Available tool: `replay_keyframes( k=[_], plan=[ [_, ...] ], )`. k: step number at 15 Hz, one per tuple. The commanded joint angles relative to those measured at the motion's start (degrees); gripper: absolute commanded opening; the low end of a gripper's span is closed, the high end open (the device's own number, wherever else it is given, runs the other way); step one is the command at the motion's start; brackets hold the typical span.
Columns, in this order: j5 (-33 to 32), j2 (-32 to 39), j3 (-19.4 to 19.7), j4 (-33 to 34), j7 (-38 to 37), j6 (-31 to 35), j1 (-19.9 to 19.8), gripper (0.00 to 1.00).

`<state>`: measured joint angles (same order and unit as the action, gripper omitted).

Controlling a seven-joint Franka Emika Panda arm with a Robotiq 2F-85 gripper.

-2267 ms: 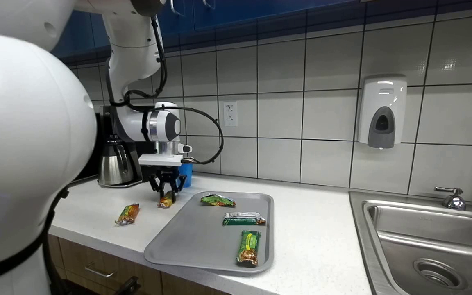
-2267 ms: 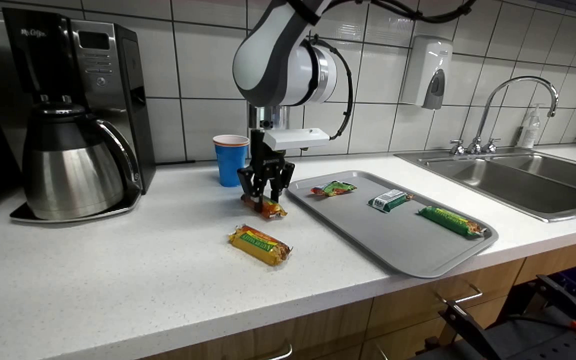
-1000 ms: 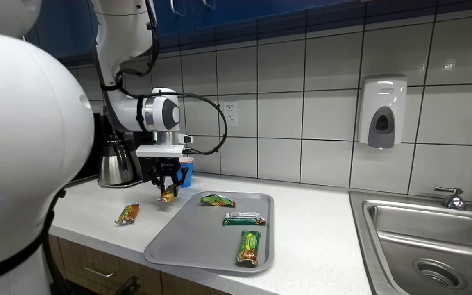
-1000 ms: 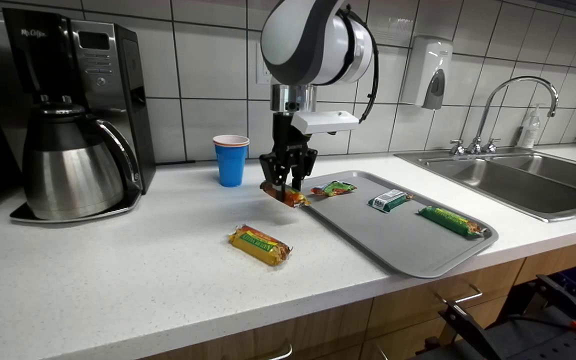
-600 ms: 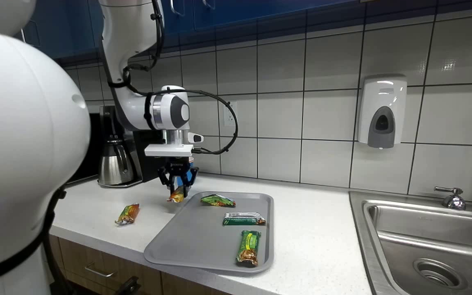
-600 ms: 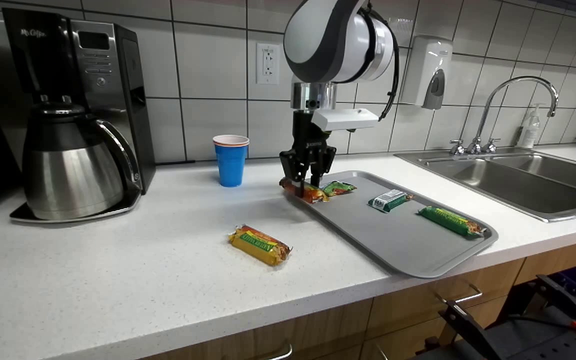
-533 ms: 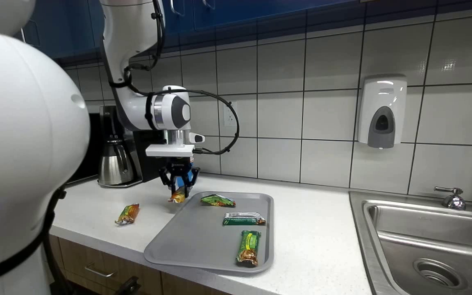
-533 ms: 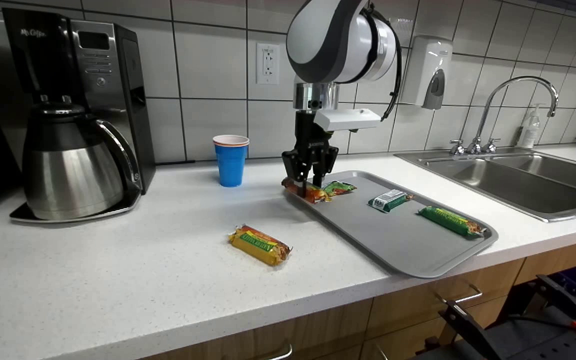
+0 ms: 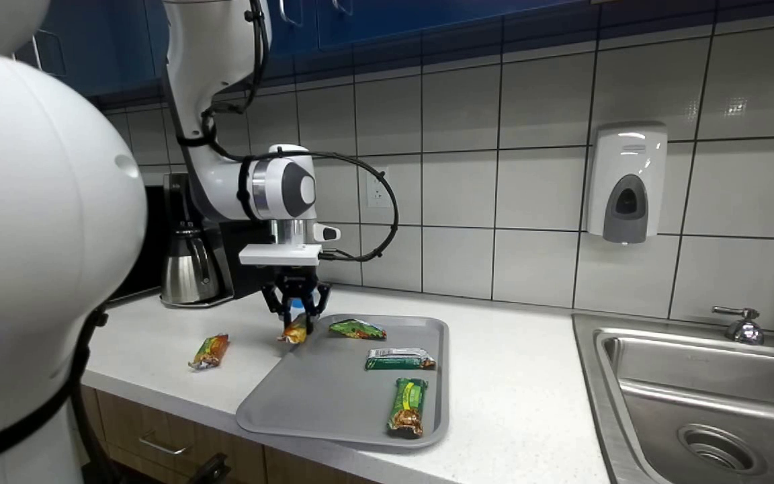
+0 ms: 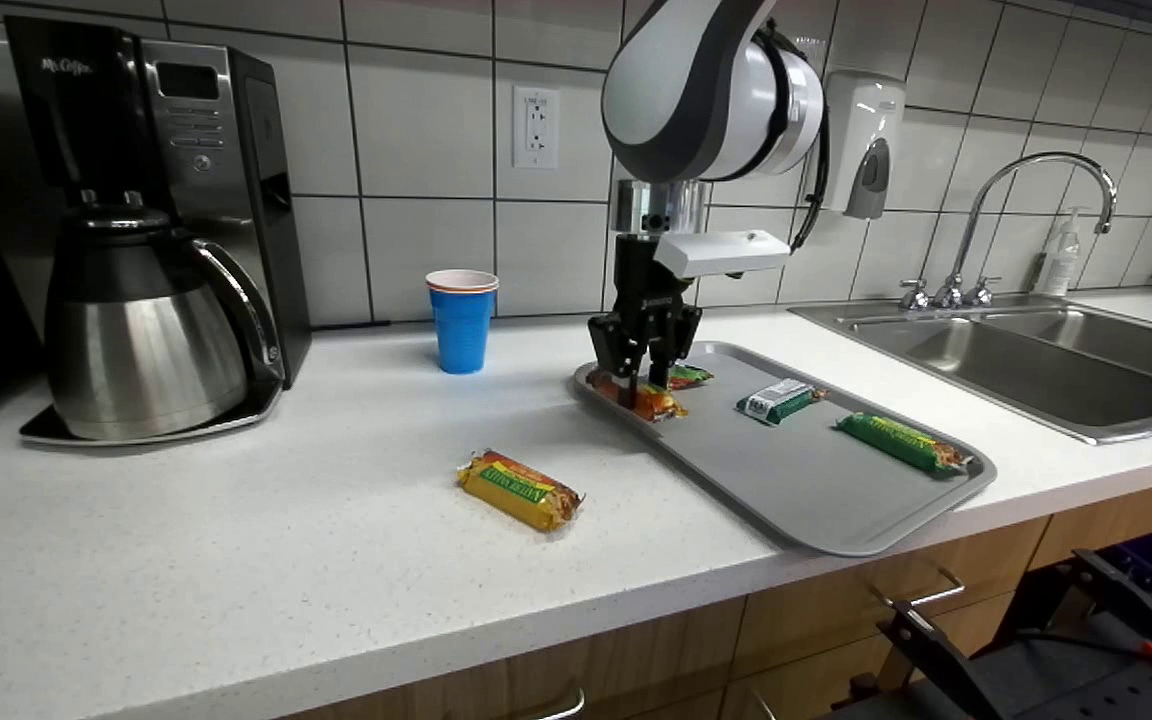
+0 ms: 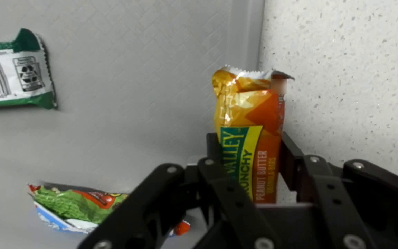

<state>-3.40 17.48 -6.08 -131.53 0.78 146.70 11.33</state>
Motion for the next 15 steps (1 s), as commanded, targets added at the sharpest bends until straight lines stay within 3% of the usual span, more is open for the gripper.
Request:
replay_keyframes(
  k=[1,15],
  plan=[
    [-1.4,-3.8,0.6,-4.4,-1.1,1.6,-1.0,0.18],
    [-3.9,-1.4,3.7,-4.5,-1.4,1.1,-2.4,0.18]
  ],
)
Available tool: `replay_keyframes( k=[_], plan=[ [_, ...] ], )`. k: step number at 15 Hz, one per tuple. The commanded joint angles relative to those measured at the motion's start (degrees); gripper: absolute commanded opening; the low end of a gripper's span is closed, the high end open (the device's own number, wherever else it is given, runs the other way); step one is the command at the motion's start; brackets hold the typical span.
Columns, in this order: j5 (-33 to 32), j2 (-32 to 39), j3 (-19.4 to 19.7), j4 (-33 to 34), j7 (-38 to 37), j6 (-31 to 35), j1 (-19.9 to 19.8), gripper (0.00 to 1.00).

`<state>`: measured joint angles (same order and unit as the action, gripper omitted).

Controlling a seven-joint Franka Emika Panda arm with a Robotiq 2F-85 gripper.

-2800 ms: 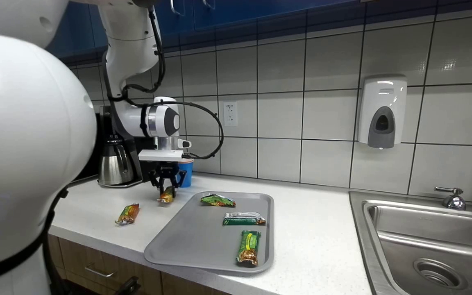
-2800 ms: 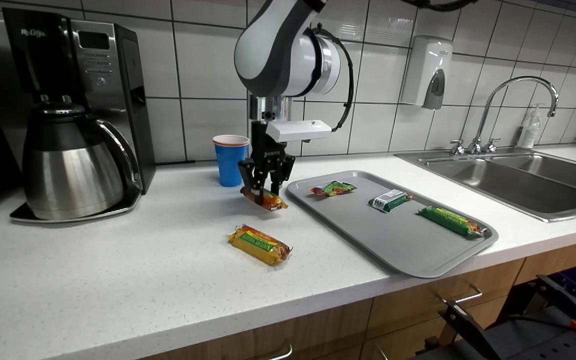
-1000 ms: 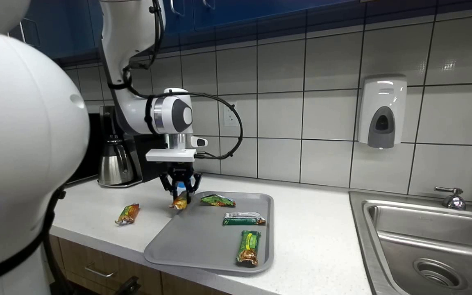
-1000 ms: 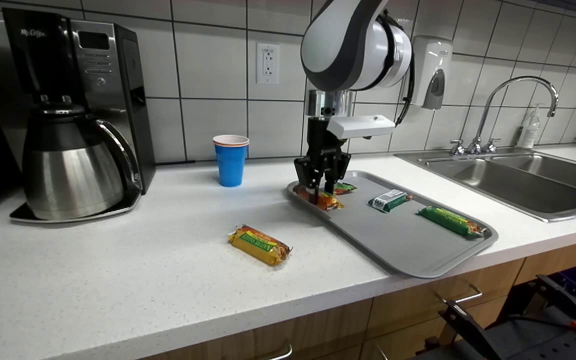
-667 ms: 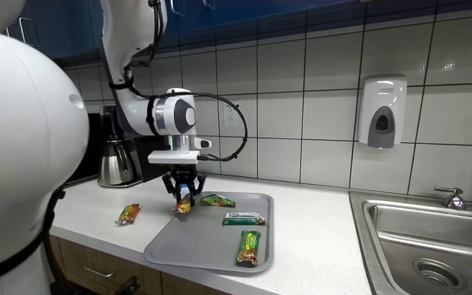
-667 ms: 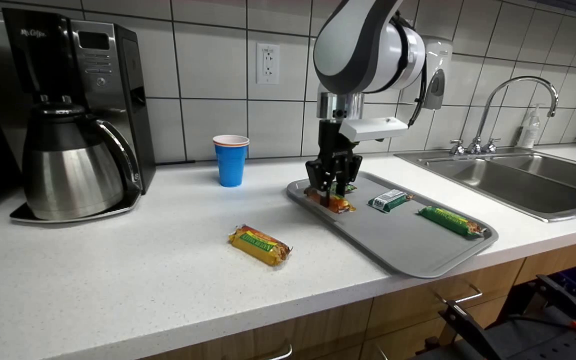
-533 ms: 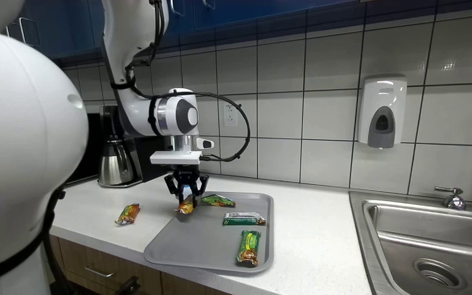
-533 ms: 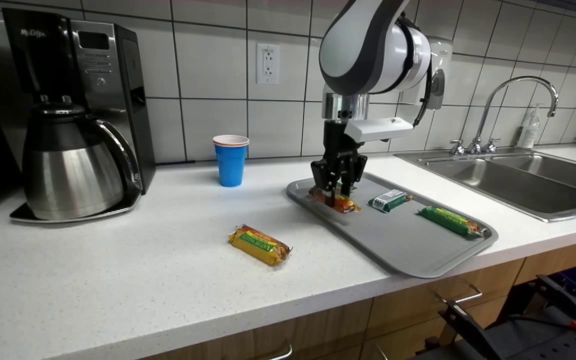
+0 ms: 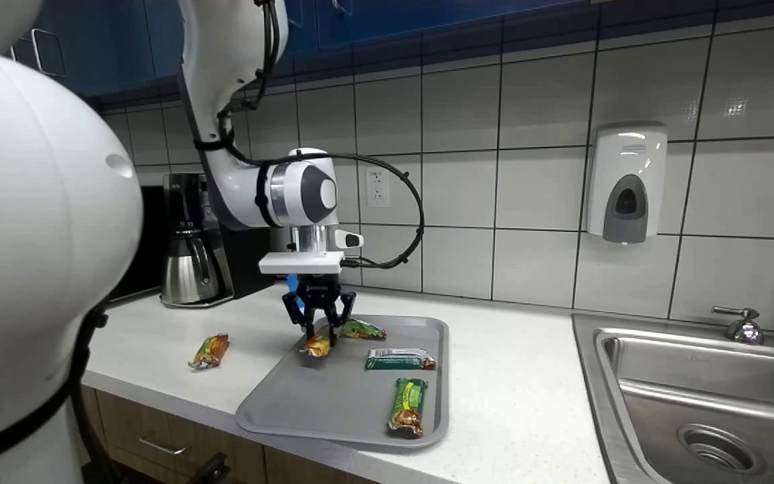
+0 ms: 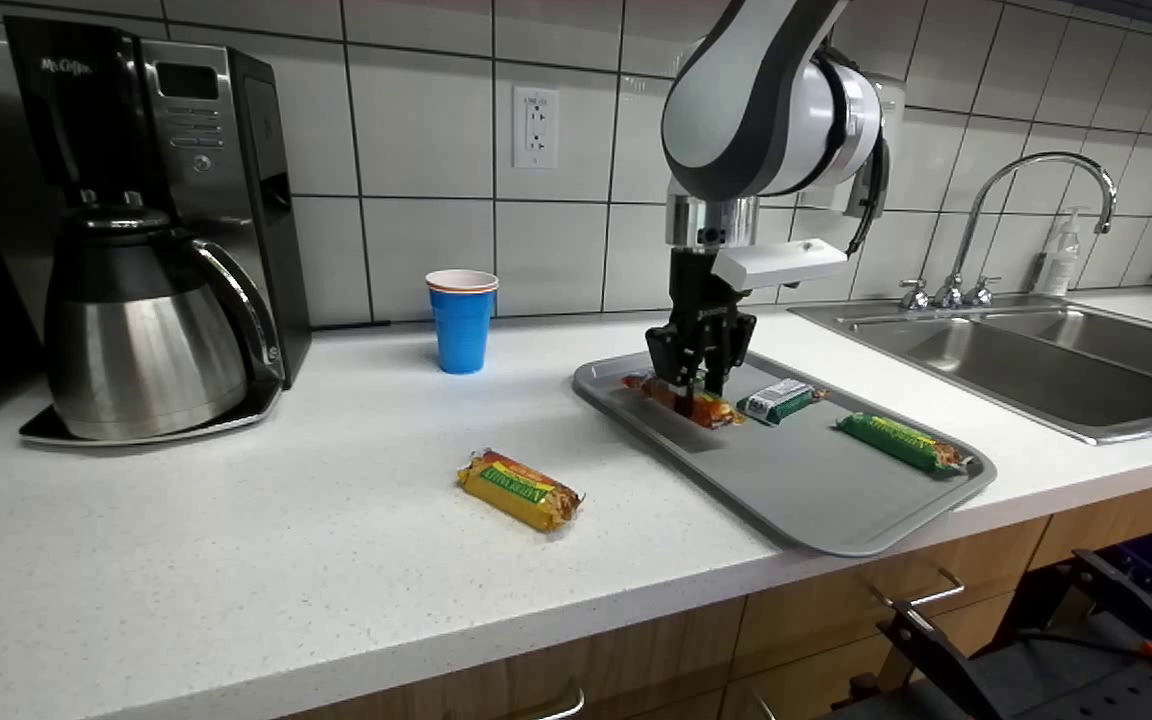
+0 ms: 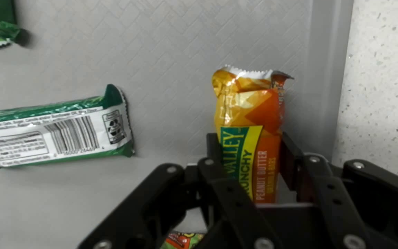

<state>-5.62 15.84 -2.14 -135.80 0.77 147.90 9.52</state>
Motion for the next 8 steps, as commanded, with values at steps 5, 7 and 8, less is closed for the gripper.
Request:
replay_keyframes(
  k=[5,7,8],
  plan=[
    [-2.3,2.8,0.3,0.6,-2.2,-0.5,-0.3,0.18],
    [-2.4,3.3,0.4,0.9,-2.2,-0.7,-0.3,0.18],
    [-2.3,3.0,0.3,0.8,-2.2,-0.9,-0.3,0.68]
  ],
)
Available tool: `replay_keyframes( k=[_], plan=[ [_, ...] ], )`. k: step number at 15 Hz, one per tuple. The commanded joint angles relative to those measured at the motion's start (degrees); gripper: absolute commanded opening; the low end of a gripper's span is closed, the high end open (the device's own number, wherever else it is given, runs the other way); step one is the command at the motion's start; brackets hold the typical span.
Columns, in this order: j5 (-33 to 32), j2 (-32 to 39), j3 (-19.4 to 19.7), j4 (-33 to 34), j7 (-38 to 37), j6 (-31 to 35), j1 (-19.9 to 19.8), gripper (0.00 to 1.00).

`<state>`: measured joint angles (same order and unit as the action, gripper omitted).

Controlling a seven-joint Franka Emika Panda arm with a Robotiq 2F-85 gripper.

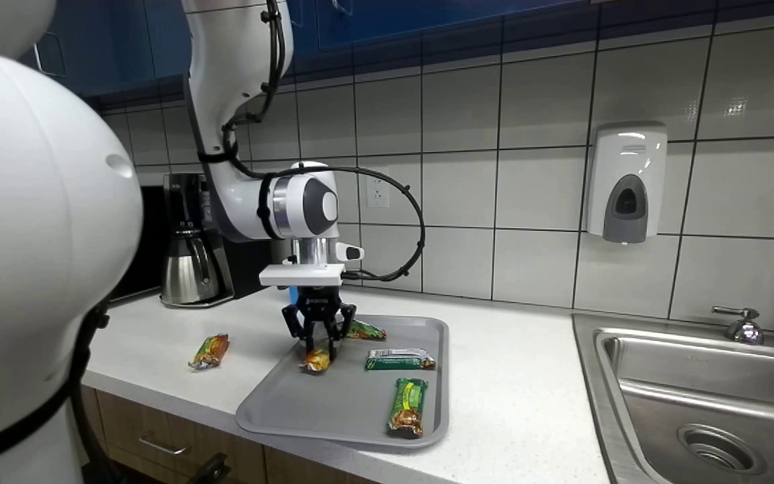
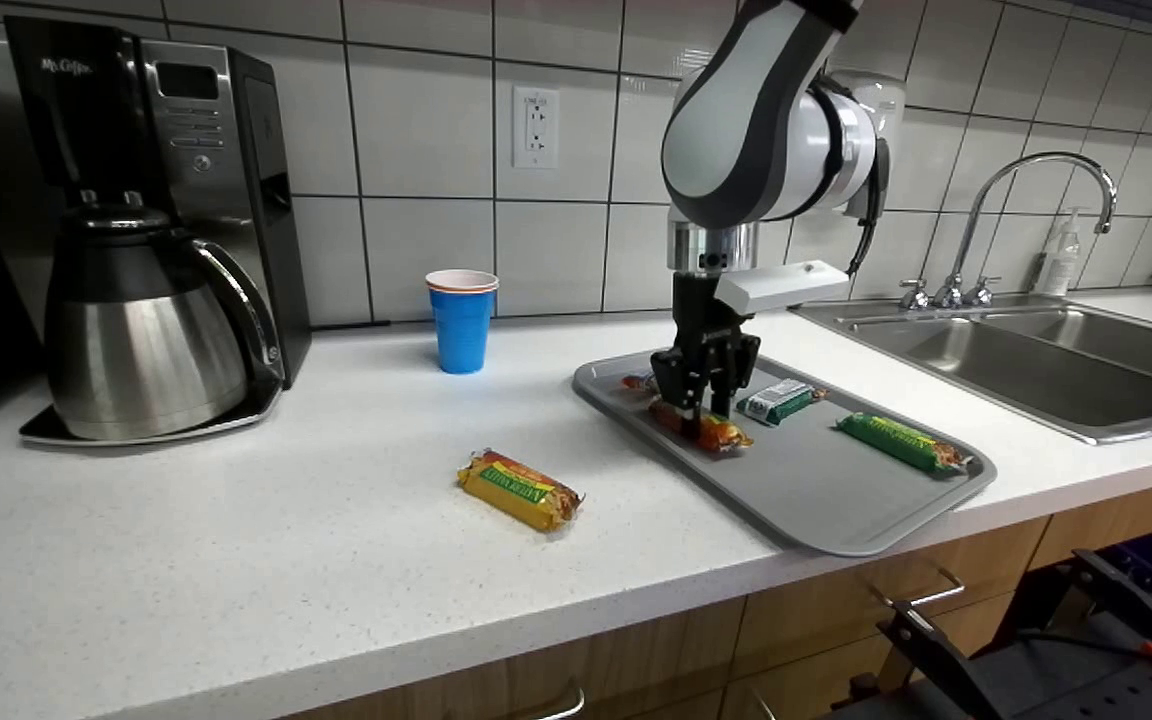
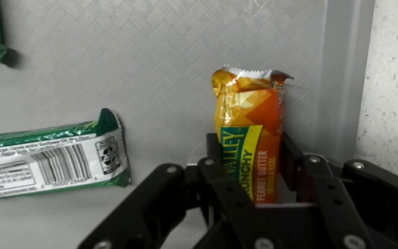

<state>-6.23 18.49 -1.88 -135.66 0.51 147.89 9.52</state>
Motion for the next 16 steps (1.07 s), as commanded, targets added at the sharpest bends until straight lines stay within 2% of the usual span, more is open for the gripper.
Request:
replay_keyframes(
  k=[1,5,16],
  plan=[
    [-1.9,0.1,0.1,0.5,-2.1,-0.7,-0.2,0.7],
    [-2.7,-3.0,-0.2,-1.7,-2.4,0.1,0.4,0.99],
    [-4.5,-10.5,-3.5,-4.0,-4.8,0.5,2.6,1.0]
  ],
)
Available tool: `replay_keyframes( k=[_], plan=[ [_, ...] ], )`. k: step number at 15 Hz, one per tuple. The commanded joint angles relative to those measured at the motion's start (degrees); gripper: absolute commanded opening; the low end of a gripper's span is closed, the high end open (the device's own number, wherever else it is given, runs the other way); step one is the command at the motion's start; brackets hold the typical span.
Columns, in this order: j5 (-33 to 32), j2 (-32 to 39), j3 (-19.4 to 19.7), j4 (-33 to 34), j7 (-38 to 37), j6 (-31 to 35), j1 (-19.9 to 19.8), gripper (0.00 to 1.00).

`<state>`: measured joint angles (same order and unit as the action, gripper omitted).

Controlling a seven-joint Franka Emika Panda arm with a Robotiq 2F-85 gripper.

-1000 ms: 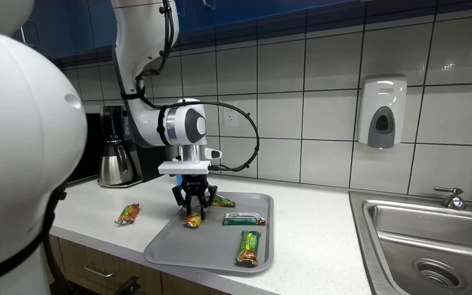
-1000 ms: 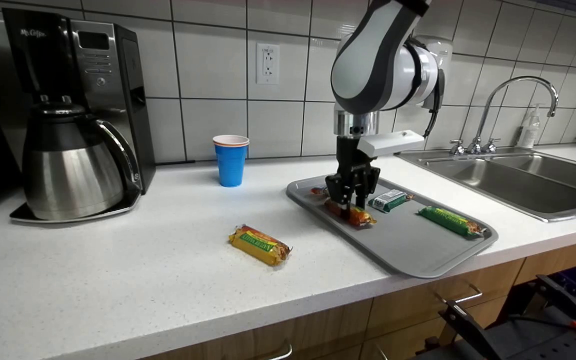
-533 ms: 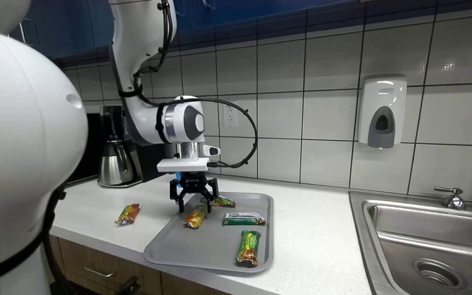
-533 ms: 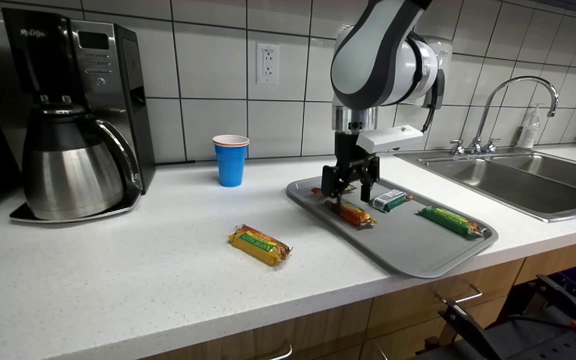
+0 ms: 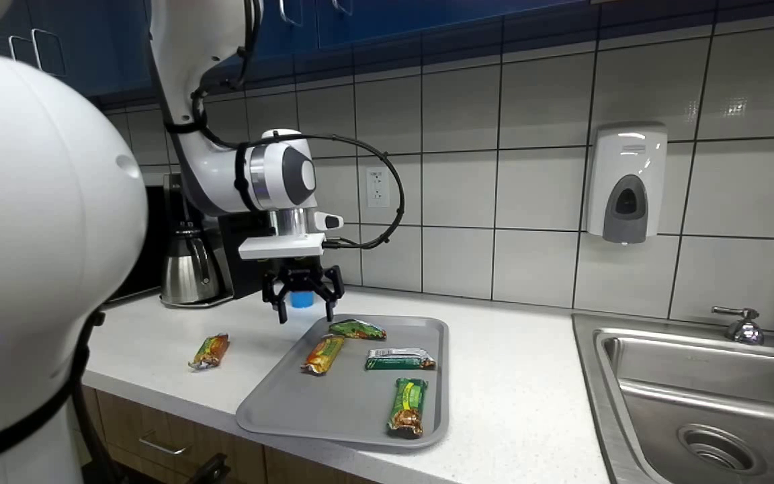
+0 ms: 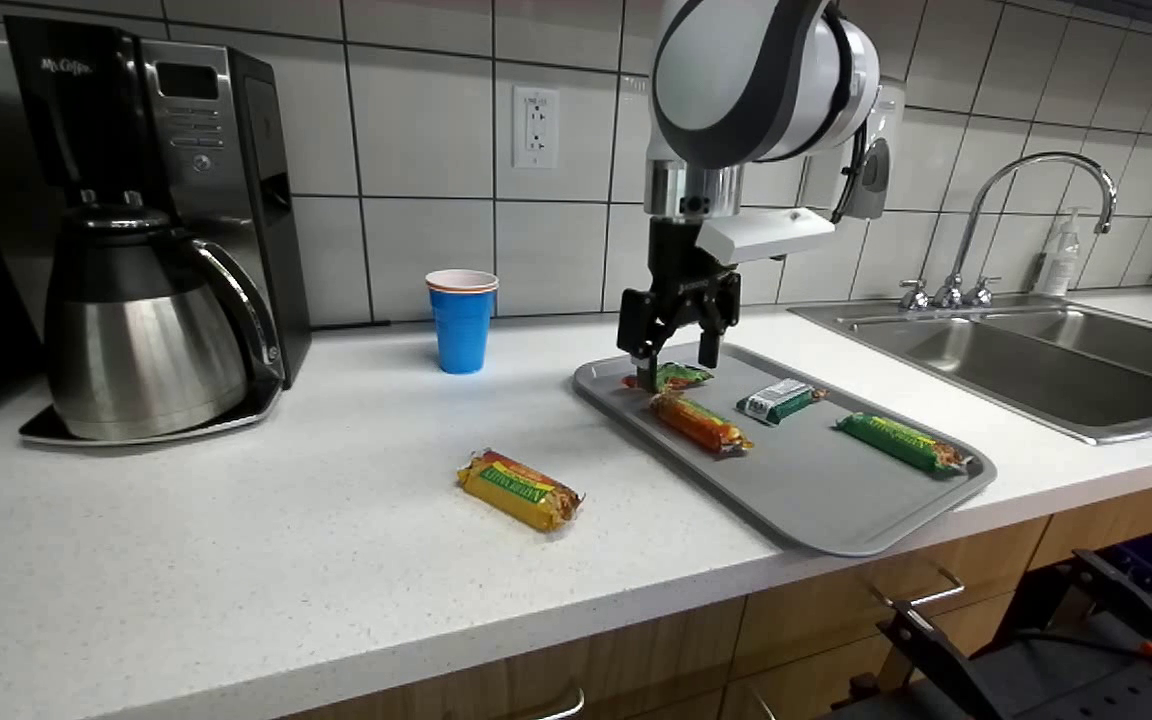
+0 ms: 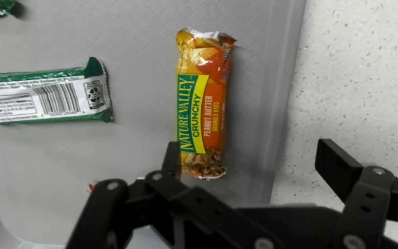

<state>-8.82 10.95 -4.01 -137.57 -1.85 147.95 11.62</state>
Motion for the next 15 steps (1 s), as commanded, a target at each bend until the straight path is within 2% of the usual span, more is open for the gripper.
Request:
replay_keyframes(
  k=[1,9,15],
  plan=[
    [-2.1,-3.1,-1.8,-2.2,-2.5,0.5,0.9,1.0],
    [-1.2,-2.9,-5.8,-2.1,-1.0,1.1,3.0,1.0],
    [1.7,-2.9,-8.5,-2.8,-0.5,1.7,3.7,1.0]
  ],
)
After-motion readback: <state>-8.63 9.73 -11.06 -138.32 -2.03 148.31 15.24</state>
